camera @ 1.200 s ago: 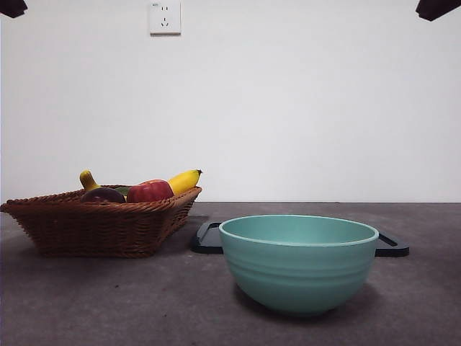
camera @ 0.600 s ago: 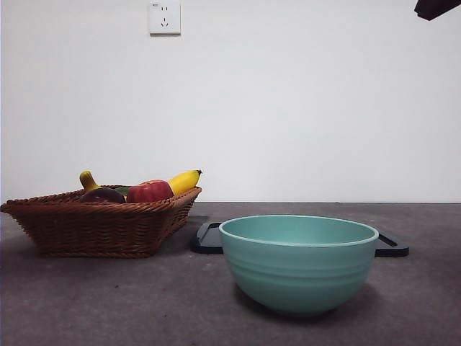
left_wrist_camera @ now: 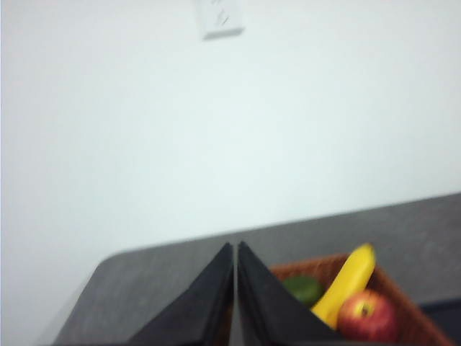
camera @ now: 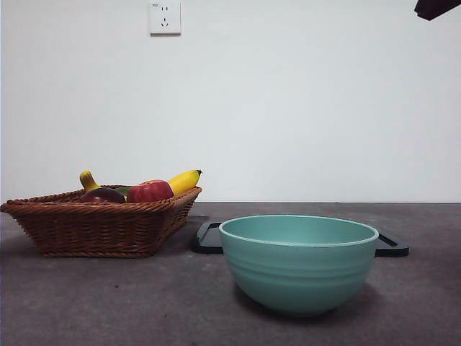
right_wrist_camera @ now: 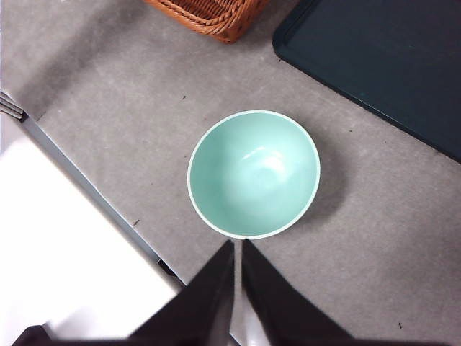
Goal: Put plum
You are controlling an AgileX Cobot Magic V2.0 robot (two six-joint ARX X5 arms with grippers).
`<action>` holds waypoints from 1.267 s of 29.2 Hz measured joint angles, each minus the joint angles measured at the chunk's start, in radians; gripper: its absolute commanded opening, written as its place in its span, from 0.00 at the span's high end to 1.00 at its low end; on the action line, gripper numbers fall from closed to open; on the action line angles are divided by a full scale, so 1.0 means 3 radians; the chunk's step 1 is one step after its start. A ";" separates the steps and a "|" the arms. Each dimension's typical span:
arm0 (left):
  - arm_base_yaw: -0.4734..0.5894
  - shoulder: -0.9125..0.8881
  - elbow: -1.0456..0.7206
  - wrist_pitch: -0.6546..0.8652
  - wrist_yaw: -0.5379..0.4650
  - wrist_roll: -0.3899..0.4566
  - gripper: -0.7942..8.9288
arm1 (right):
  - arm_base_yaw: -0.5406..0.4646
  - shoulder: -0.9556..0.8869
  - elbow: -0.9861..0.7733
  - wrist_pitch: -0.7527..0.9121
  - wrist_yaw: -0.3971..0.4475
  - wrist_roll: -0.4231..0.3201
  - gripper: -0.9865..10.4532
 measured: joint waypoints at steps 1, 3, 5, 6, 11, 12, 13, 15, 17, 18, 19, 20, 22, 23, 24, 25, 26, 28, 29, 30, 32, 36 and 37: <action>0.0025 -0.0069 -0.0132 0.0024 -0.0004 0.0001 0.91 | 0.0000 0.0000 0.0000 0.0000 0.0000 0.0000 0.91; 0.0057 -0.0197 -0.0373 0.0032 -0.0003 0.0004 0.91 | 0.0000 0.0000 0.0000 0.0000 -0.0001 0.0000 0.91; 0.0071 -0.0295 -0.0553 0.0041 -0.0005 0.0003 0.91 | 0.0000 0.0000 0.0000 0.0000 -0.0001 0.0000 0.91; 0.0078 -0.0359 -0.0660 0.0041 -0.0006 0.0003 0.91 | 0.0000 0.0000 0.0000 0.0000 0.0000 0.0000 0.91; 0.0084 -0.0580 -0.1021 0.0048 -0.0010 -0.0004 0.91 | 0.0000 0.0000 0.0000 0.0000 -0.0001 0.0000 0.91; 0.0084 -0.0622 -0.1086 0.0048 -0.0024 -0.0013 0.91 | 0.0000 0.0000 0.0000 0.0000 0.0000 0.0000 0.91; 0.0083 -0.0659 -0.1143 0.0047 -0.0062 -0.0027 0.91 | 0.0000 0.0000 0.0000 0.0000 0.0000 0.0000 0.91; 0.0083 -0.0729 -0.1236 0.0048 -0.0149 -0.0071 0.91 | 0.0000 0.0000 0.0000 0.0000 0.0000 0.0000 0.91; 0.0084 -0.0786 -0.1307 0.0050 -0.0215 -0.0104 0.91 | 0.0000 0.0000 0.0000 0.0000 0.0000 0.0000 0.91; 0.0084 -0.0815 -0.1343 0.0050 -0.0240 -0.0118 0.91 | 0.0000 0.0000 0.0000 0.0000 0.0000 0.0000 0.91; 0.0084 -0.0839 -0.1376 0.0050 -0.0249 -0.0126 0.91 | 0.0000 0.0000 0.0000 0.0000 -0.0001 0.0000 0.91; 0.0084 -0.0856 -0.1405 0.0051 -0.0252 -0.0141 0.91 | 0.0000 0.0000 0.0000 0.0000 0.0000 0.0000 0.91; 0.0084 -0.0858 -0.1447 0.0014 -0.0253 -0.0160 0.91 | 0.0000 0.0000 0.0000 0.0000 -0.0001 0.0000 0.91; 0.0084 -0.0858 -0.1461 -0.0018 -0.0252 -0.0164 0.91 | 0.0000 0.0000 0.0000 0.0000 -0.0001 0.0000 0.91; 0.0084 -0.0858 -0.1474 -0.0053 -0.0253 -0.0172 0.91 | 0.0000 0.0000 0.0000 0.0000 0.0000 0.0000 0.91; 0.0084 -0.0858 -0.1483 -0.0088 -0.0253 -0.0175 0.91 | 0.0000 0.0000 0.0000 0.0000 0.0000 0.0000 0.91; 0.0084 -0.0858 -0.1493 -0.0104 -0.0253 -0.0184 0.91 | 0.0000 0.0000 0.0000 0.0000 0.0000 0.0000 0.91; 0.0084 -0.0858 -0.1517 -0.0126 -0.0253 -0.0212 0.91 | 0.0000 0.0000 0.0000 0.0000 0.0000 0.0000 0.91; 0.0084 -0.0858 -0.1517 -0.0142 -0.0253 -0.0234 0.91 | 0.0000 0.0000 0.0000 0.0000 0.0000 0.0000 0.91; 0.0084 -0.0858 -0.1518 -0.0155 -0.0253 -0.0254 0.91 | 0.0000 0.0000 0.0000 0.0000 0.0000 0.0000 0.91; 0.0084 -0.0858 -0.1518 -0.0249 -0.0253 -0.0276 0.91 | 0.0000 0.0000 0.0000 0.0000 0.0000 0.0000 0.91; 0.0084 -0.0858 -0.1518 -0.0272 -0.0258 -0.0308 0.91 | 0.0000 0.0000 0.0000 0.0000 -0.0001 0.0000 0.91; 0.0084 -0.0858 -0.1518 -0.0272 -0.0258 -0.0323 0.91 | 0.0000 0.0000 0.0000 0.0000 -0.0001 0.0000 0.91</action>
